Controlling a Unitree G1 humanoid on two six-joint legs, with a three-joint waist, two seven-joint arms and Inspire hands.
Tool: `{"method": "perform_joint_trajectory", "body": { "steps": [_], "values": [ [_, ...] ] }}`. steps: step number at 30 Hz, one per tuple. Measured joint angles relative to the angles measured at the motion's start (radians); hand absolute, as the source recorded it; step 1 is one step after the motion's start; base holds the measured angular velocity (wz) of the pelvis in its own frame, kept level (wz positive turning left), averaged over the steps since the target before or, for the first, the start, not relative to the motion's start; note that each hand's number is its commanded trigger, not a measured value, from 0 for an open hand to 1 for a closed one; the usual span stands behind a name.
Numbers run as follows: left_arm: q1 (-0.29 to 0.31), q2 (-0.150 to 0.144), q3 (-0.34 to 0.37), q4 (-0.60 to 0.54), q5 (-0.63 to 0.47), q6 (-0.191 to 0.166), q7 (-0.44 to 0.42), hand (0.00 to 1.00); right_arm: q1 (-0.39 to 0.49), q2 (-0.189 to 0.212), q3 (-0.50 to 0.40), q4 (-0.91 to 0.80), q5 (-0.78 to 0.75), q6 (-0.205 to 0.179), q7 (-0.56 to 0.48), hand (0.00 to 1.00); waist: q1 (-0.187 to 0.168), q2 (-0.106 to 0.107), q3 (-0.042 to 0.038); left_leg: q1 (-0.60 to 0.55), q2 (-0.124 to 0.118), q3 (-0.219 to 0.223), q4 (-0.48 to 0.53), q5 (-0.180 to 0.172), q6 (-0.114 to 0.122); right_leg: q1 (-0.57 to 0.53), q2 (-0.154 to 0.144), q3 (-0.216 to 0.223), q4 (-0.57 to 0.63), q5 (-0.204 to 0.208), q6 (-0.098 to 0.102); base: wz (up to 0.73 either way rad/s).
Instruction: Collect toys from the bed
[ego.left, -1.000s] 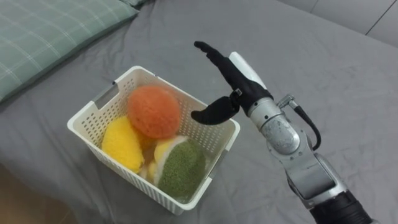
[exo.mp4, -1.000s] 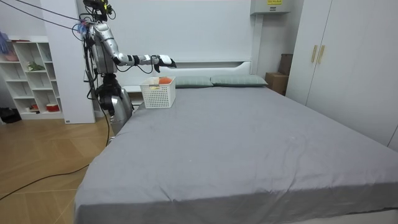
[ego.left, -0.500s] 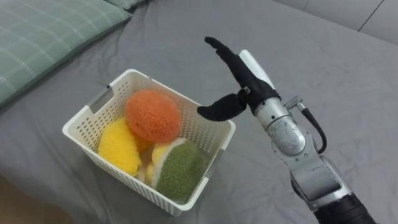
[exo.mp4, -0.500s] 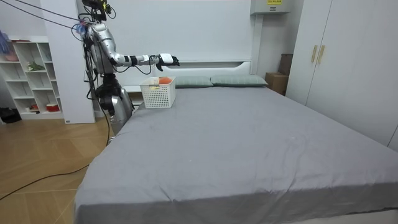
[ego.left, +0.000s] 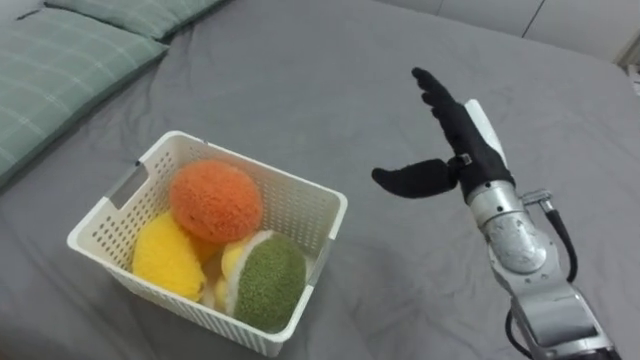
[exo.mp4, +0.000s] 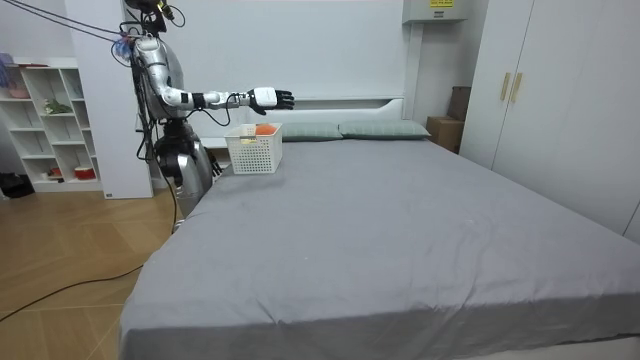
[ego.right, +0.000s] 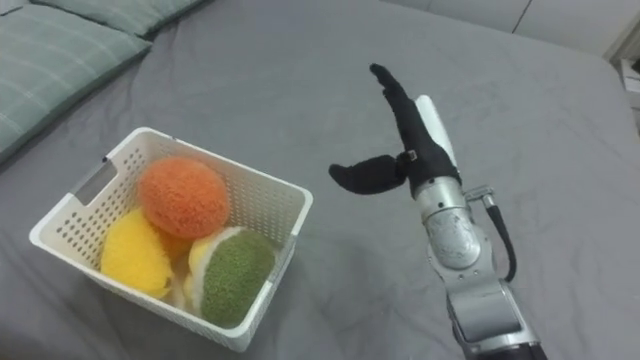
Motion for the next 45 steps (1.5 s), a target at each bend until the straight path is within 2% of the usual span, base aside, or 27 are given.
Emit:
{"method": "perform_joint_trajectory", "body": {
  "steps": [3, 4, 7, 10, 13, 15, 19, 21, 25, 29, 33, 37, 40, 43, 45],
  "values": [
    [0.010, 0.001, 0.007, 0.001, 0.000, -0.013, 0.000, 0.00, 0.041, -0.006, -0.056, -0.001, 0.020, -0.007, -0.013, 0.00, -0.007, -0.008, -0.0081, 0.008, 0.003, 0.016, -0.001, 0.000, 0.000, -0.001, 0.002, 0.011, 0.000, 0.000, 0.000, -0.12],
    [0.015, 0.001, 0.014, 0.002, 0.000, -0.015, 0.000, 0.00, 0.049, -0.007, -0.075, 0.000, 0.030, -0.007, -0.015, 0.00, -0.020, -0.011, -0.0088, 0.012, 0.009, 0.019, -0.002, 0.000, 0.000, 0.000, 0.002, 0.016, 0.000, 0.000, 0.000, -0.10],
    [0.032, 0.001, 0.022, 0.005, -0.001, -0.015, 0.001, 0.00, 0.073, -0.006, -0.119, 0.004, 0.039, -0.012, -0.041, 0.00, -0.052, -0.006, -0.0050, 0.025, 0.010, 0.028, -0.008, -0.003, 0.001, 0.004, 0.004, 0.020, 0.000, 0.001, 0.000, -0.08],
    [0.044, -0.001, 0.031, 0.005, 0.000, -0.015, 0.002, 0.00, 0.107, -0.006, -0.162, 0.019, 0.039, -0.013, -0.074, 0.00, -0.057, -0.001, -0.0023, 0.034, 0.011, 0.050, -0.012, -0.006, 0.001, 0.002, 0.007, 0.037, 0.001, 0.002, -0.001, -0.19],
    [0.054, -0.002, 0.037, 0.005, -0.001, -0.015, 0.004, 0.00, 0.147, -0.005, -0.199, 0.046, 0.043, -0.014, -0.095, 0.00, -0.065, 0.000, -0.0025, 0.040, 0.012, 0.061, -0.017, -0.008, -0.001, 0.002, 0.010, 0.049, 0.001, 0.003, -0.002, -0.15],
    [0.060, -0.005, 0.037, 0.005, -0.001, -0.015, 0.004, 0.00, 0.162, -0.005, -0.213, 0.046, 0.041, -0.014, -0.103, 0.00, -0.085, 0.002, -0.0021, 0.038, 0.012, 0.063, -0.018, -0.008, -0.001, 0.002, 0.011, 0.053, 0.001, 0.003, -0.001, -0.06],
    [0.065, -0.005, 0.036, 0.005, 0.000, -0.014, 0.002, 0.00, 0.166, -0.005, -0.249, 0.049, 0.054, -0.015, -0.133, 0.00, -0.107, 0.010, -0.0027, 0.037, 0.016, 0.089, -0.021, -0.011, -0.001, -0.019, 0.017, 0.088, 0.014, 0.003, -0.002, -0.19],
    [0.068, -0.005, 0.035, 0.005, -0.001, -0.011, 0.002, 0.00, 0.168, -0.005, -0.248, 0.063, 0.093, -0.028, -0.157, 0.00, -0.110, 0.014, -0.0042, 0.037, 0.019, 0.104, -0.021, -0.014, -0.001, -0.027, 0.020, 0.104, 0.016, 0.004, -0.003, -0.25],
    [0.076, -0.005, 0.026, 0.005, -0.008, -0.010, 0.006, 0.00, 0.195, 0.000, -0.248, 0.096, 0.183, -0.039, -0.205, 0.00, -0.129, 0.021, -0.0043, 0.042, 0.027, 0.114, -0.021, -0.015, -0.002, -0.030, 0.021, 0.108, 0.015, 0.005, -0.003, -0.06],
    [0.084, -0.009, 0.024, 0.007, -0.021, -0.010, 0.021, 0.00, 0.203, 0.009, -0.249, 0.145, 0.288, -0.047, -0.243, 0.00, -0.138, 0.026, -0.0023, 0.042, 0.027, 0.130, -0.021, -0.018, -0.004, -0.031, 0.026, 0.120, 0.015, 0.007, -0.005, -0.11],
    [0.086, -0.009, 0.028, 0.014, -0.032, -0.016, 0.025, 0.00, 0.217, 0.017, -0.278, 0.247, 0.488, -0.081, -0.299, 0.00, -0.139, 0.026, -0.0016, 0.039, 0.029, 0.138, -0.020, -0.020, -0.006, -0.039, 0.031, 0.135, 0.013, 0.007, -0.006, -0.08],
    [0.100, -0.012, 0.025, 0.015, -0.062, -0.020, 0.046, 0.00, 0.228, 0.048, -0.303, 0.377, 0.638, -0.095, -0.361, 0.00, -0.174, 0.028, -0.0018, 0.038, 0.028, 0.138, -0.021, -0.021, -0.007, -0.038, 0.032, 0.135, 0.002, 0.007, -0.006, 0.00],
    [0.108, -0.016, 0.038, 0.016, -0.061, -0.020, 0.048, 0.00, 0.255, 0.072, -0.358, 0.508, 0.705, -0.128, -0.364, 0.00, -0.192, 0.029, -0.0024, 0.048, 0.028, 0.130, -0.021, -0.025, -0.008, -0.027, 0.032, 0.130, -0.010, 0.006, -0.005, 0.09],
    [0.110, -0.028, 0.045, 0.027, -0.061, -0.020, 0.059, 0.00, 0.274, 0.096, -0.403, 0.661, 0.708, -0.133, -0.392, 0.00, -0.196, 0.038, -0.0033, 0.048, 0.029, 0.133, -0.021, -0.030, -0.009, -0.024, 0.035, 0.141, -0.015, 0.006, -0.004, -0.06],
    [0.109, -0.029, 0.043, 0.038, -0.061, -0.020, 0.059, 0.00, 0.289, 0.099, -0.394, 0.763, 0.709, -0.137, -0.395, 0.00, -0.200, 0.045, -0.0036, 0.048, 0.029, 0.134, -0.021, -0.032, -0.010, -0.023, 0.036, 0.144, -0.014, 0.005, -0.004, -0.06]
  ]
}}
